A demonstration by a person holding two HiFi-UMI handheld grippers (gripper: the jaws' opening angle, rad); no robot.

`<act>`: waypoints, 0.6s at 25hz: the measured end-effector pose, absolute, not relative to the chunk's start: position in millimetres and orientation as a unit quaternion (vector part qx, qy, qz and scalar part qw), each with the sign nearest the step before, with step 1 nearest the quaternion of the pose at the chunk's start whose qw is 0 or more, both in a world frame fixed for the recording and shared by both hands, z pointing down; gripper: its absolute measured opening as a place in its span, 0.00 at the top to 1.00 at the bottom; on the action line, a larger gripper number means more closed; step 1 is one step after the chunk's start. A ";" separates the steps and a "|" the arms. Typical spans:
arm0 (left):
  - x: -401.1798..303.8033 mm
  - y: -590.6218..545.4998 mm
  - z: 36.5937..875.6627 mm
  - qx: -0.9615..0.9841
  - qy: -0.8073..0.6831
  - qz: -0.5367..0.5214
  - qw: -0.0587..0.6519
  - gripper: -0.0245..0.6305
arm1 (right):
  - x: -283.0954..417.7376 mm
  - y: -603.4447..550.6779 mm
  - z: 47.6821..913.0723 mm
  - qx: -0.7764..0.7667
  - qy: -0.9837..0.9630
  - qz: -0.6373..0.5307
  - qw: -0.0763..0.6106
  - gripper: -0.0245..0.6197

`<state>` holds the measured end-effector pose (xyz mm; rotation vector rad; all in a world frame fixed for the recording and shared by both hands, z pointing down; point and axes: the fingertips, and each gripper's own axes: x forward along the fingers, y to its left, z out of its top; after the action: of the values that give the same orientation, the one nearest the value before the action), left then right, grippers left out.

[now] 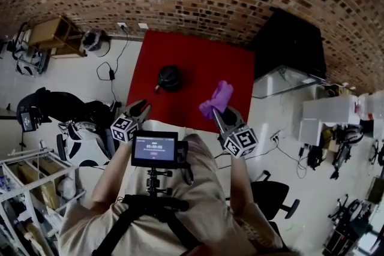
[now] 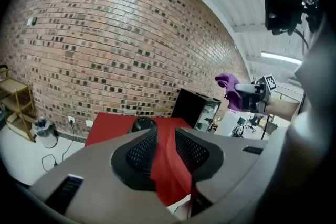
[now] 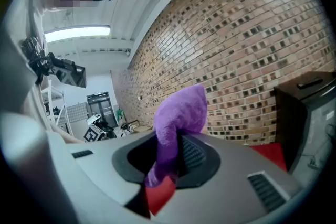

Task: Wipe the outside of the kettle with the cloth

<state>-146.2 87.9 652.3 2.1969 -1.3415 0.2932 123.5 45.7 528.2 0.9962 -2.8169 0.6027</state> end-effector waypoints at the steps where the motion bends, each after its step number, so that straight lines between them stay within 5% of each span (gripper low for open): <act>1: -144.7 80.0 656.7 0.814 -0.500 0.120 0.270 0.78 | 123.7 36.2 529.6 0.320 -0.925 0.198 0.049 0.81; 15: -153.7 28.9 742.6 0.765 -0.512 0.215 0.327 0.63 | 107.5 -20.5 571.9 0.263 -0.932 0.231 0.091 0.81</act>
<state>-153.7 28.9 742.6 2.0035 -1.3412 0.5627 107.5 -20.5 571.9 0.7825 -2.7704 0.6879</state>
